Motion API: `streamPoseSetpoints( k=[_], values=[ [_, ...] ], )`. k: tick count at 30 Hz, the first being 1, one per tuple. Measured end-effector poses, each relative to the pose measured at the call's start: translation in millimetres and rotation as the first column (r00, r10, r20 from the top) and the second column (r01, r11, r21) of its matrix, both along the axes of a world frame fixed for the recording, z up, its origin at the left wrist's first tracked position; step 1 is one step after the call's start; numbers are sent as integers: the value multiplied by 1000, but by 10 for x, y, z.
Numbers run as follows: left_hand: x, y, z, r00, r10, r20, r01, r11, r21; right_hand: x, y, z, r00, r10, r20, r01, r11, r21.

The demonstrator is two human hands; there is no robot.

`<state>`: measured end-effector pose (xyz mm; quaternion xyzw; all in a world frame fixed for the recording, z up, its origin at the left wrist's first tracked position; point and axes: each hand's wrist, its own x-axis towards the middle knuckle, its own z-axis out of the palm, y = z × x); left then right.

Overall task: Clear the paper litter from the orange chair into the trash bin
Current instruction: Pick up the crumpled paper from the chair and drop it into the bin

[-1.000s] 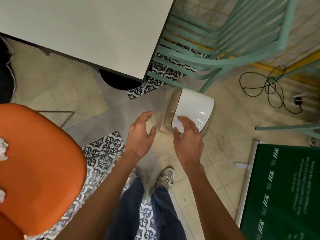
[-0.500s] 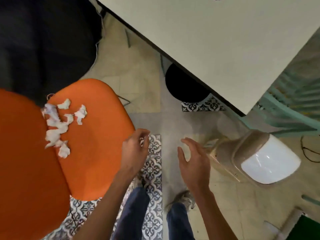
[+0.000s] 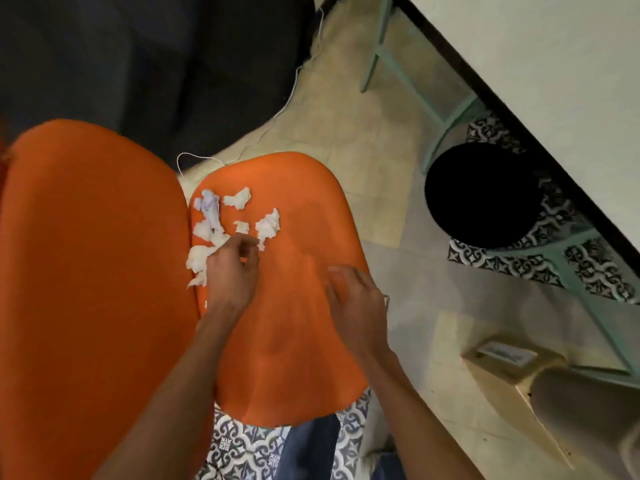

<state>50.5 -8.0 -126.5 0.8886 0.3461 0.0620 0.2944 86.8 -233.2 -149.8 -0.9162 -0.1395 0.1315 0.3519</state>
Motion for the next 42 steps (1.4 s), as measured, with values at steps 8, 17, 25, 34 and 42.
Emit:
streamPoseSetpoints(
  k=[8,17,25,34,42],
  values=[
    [464,991,-446,994,-25,-108,27,1000,13,430,1192,-479,966,256,-21,-257,961,-104],
    [895,1224,-838,897,-335,-289,367,928,61,735,1872,-849,843,537,-39,-519,792,-320],
    [968,1507,-1172,729,-492,-475,615,775,142,622,1710,-1155,822,569,-15,-550,786,-284],
    [994,1242,-1017,851,-435,-295,482,869,110,535,1205,-1213,937,321,-139,-341,928,-152],
    [787,433,-389,937,-348,18,348,937,-27,418,722,-297,984,-167,-53,173,974,148]
  ],
)
